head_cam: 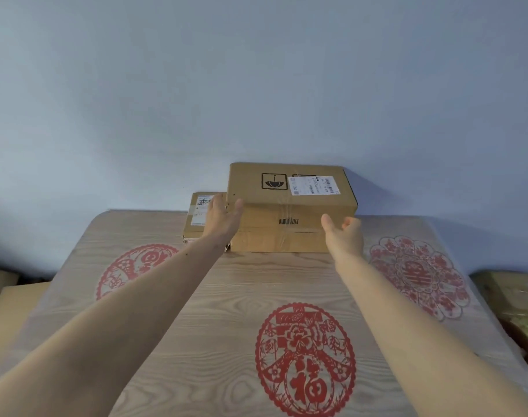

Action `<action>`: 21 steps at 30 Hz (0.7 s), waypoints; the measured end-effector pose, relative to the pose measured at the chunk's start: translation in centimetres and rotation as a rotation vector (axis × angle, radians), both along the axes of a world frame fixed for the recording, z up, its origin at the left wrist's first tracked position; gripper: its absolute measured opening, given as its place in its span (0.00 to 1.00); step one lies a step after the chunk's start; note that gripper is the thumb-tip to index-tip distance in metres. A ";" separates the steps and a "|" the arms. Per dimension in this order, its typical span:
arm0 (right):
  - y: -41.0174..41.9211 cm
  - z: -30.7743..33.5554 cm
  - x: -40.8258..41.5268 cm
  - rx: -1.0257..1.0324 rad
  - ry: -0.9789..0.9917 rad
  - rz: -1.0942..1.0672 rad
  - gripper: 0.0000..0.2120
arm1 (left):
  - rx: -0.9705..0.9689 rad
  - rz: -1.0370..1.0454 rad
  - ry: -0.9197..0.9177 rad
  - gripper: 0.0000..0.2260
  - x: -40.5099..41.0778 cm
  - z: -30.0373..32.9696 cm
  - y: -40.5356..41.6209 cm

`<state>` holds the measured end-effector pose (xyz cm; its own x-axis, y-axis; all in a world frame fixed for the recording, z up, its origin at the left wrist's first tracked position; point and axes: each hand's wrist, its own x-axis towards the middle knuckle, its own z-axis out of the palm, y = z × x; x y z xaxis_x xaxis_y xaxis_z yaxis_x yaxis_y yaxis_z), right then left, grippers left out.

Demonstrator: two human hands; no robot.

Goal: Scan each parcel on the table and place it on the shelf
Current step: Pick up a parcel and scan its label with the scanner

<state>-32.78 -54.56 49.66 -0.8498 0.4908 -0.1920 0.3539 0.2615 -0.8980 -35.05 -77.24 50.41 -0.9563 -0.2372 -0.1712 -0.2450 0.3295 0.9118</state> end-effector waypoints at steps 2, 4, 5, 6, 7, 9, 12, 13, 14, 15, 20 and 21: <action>1.7 -0.4 -2.3 -0.004 -0.022 -0.002 0.36 | 0.031 0.015 -0.035 0.27 -1.5 -0.6 0.5; 3.3 -0.8 -4.5 0.004 -0.041 -0.001 0.39 | 0.051 0.039 -0.051 0.24 -2.6 -1.1 1.1; 4.1 -1.1 -5.5 0.002 -0.057 -0.001 0.39 | 0.063 0.055 -0.064 0.23 -3.0 -1.3 1.5; 4.8 -1.4 -6.4 -0.009 -0.072 0.005 0.39 | 0.075 0.073 -0.078 0.21 -3.3 -1.5 1.8; 5.5 -1.6 -7.1 -0.028 -0.086 0.016 0.39 | 0.083 0.088 -0.085 0.20 -3.7 -1.8 2.1; 6.5 -2.2 -8.0 -0.063 -0.105 0.045 0.38 | 0.085 0.115 -0.092 0.19 -4.1 -2.2 2.7; 7.5 -2.9 -8.7 -0.089 -0.112 0.084 0.33 | 0.051 0.160 -0.092 0.20 -4.4 -2.4 3.5; 7.6 -3.0 -8.9 -0.103 -0.112 0.098 0.32 | 0.044 0.171 -0.093 0.20 -4.5 -2.5 3.6; 7.7 -3.1 -9.0 -0.119 -0.108 0.108 0.32 | 0.044 0.180 -0.098 0.20 -4.5 -2.4 3.9; 7.7 -3.1 -9.0 -0.133 -0.103 0.112 0.32 | 0.049 0.188 -0.098 0.20 -4.3 -2.2 4.0; 8.4 -2.8 -8.6 -0.179 -0.088 0.083 0.34 | 0.053 0.239 -0.116 0.17 -2.7 -1.3 4.9; 8.6 -2.8 -8.3 -0.192 -0.085 0.072 0.34 | 0.048 0.236 -0.119 0.18 -2.2 -1.2 5.2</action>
<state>-41.07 -45.93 46.89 -0.8582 0.3771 -0.3482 0.4168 0.1162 -0.9015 -37.30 -72.08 49.20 -0.8478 -0.4402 -0.2957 -0.4166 0.2079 0.8850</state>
